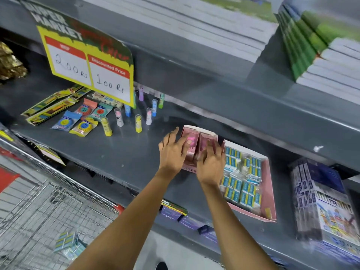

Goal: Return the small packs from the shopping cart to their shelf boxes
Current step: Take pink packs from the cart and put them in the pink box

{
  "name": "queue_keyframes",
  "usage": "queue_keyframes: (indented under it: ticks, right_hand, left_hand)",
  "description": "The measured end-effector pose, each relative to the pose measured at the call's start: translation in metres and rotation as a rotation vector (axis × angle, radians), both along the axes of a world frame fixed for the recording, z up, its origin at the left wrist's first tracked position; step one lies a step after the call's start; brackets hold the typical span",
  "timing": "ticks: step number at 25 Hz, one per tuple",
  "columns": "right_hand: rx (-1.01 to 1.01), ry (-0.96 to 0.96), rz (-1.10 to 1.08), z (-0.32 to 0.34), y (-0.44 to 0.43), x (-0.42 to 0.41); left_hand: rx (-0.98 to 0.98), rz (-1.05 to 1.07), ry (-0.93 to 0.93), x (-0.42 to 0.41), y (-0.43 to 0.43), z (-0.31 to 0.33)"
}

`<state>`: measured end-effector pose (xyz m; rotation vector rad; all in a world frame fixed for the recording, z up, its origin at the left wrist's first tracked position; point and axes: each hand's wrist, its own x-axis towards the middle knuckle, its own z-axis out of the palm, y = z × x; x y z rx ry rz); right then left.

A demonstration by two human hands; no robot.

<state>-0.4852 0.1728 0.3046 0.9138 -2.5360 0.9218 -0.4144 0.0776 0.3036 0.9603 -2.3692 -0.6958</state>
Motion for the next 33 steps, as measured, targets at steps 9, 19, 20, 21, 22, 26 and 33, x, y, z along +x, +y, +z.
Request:
queue_keyframes:
  ticks: [9, 19, 20, 21, 22, 26, 33]
  right_hand:
    - [-0.014, -0.084, -0.162, -0.007, -0.002, 0.006]
    - [-0.039, -0.025, -0.158, -0.012, -0.013, 0.030]
    - [-0.024, 0.002, -0.130, -0.013, -0.020, 0.040]
    - [-0.011, 0.019, -0.114, -0.015, -0.029, 0.049]
    - [-0.005, 0.023, -0.116, -0.017, -0.038, 0.057]
    - [-0.036, -0.059, -0.309, -0.032, -0.060, 0.067]
    - [-0.014, -0.022, -0.251, -0.032, -0.040, 0.038]
  left_hand:
    - [0.236, 0.112, 0.014, 0.001, 0.014, -0.008]
    - [0.005, 0.083, 0.016, 0.027, 0.002, -0.002]
    - [-0.032, 0.106, 0.017, 0.039, -0.004, 0.001]
    - [-0.052, 0.121, 0.017, 0.051, -0.013, 0.005]
    - [-0.066, 0.138, 0.019, 0.066, -0.022, 0.010]
    - [-0.056, 0.333, 0.041, 0.155, -0.065, 0.008]
    - [0.032, 0.597, 0.014, 0.249, -0.090, -0.029]
